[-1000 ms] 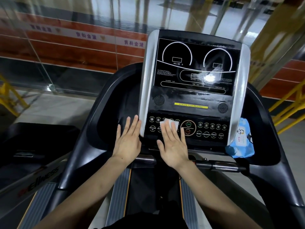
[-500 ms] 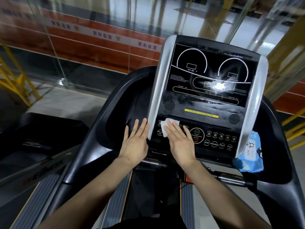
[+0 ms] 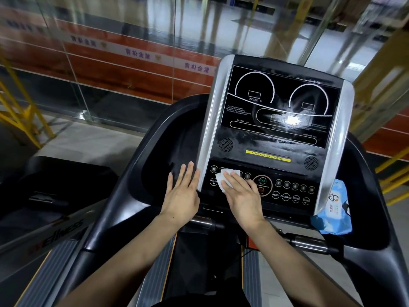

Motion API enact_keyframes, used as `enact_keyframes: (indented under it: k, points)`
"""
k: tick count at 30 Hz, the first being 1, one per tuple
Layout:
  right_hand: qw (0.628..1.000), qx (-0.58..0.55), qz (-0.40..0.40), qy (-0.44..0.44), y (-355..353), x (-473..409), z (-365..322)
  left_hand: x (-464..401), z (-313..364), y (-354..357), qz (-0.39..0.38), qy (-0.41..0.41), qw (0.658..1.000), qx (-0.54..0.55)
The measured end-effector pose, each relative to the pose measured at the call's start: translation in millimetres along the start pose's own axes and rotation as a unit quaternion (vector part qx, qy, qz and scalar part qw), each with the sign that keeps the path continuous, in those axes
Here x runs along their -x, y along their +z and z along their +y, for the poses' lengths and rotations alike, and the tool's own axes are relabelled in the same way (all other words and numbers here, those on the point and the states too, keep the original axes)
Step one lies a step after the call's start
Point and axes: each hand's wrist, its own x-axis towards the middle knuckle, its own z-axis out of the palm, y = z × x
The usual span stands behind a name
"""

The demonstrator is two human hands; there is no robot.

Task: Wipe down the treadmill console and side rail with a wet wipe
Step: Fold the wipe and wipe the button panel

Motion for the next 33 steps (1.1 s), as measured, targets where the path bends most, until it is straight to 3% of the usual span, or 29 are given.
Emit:
enact_keyframes:
  k: [4,7,10,14,17,20,25,29,33]
  points:
    - [0.999,-0.02,-0.029,0.003,-3.4,11.6,1.3,0.1,2.3,-2.3,0.019,0.001,1.0,0.014]
    - [0.976,-0.202,-0.01,0.08,-14.7,13.2,-1.9,2.5,6.3,-4.1,0.081,0.038,0.994,0.057]
    - [0.853,-0.466,-0.035,0.232,-43.4,5.3,-5.8,1.8,16.3,-10.8,0.131,0.073,0.973,0.177]
    - [0.734,-0.597,-0.11,0.304,-74.5,-1.3,-4.1,-3.2,34.2,-29.6,0.044,0.045,0.926,0.372]
    - [0.7,-0.619,-0.136,0.33,-86.4,-1.1,-3.1,-5.1,41.8,-34.6,-0.002,0.02,0.9,0.435]
    - [0.678,-0.629,-0.093,0.368,-89.8,2.5,-3.3,-5.3,44.8,-29.7,-0.036,-0.007,0.877,0.478]
    - [0.567,-0.714,-0.067,0.404,-96.5,8.2,-6.6,-1.8,50.8,-24.9,-0.022,-0.057,0.833,0.551]
    - [0.607,-0.689,-0.116,0.379,-94.3,11.8,-11.4,-2.8,53.4,-26.3,-0.002,-0.093,0.798,0.596]
    - [0.621,-0.674,-0.074,0.394,-93.3,10.7,-13.8,-3.6,55.5,-26.2,-0.013,-0.072,0.793,0.605]
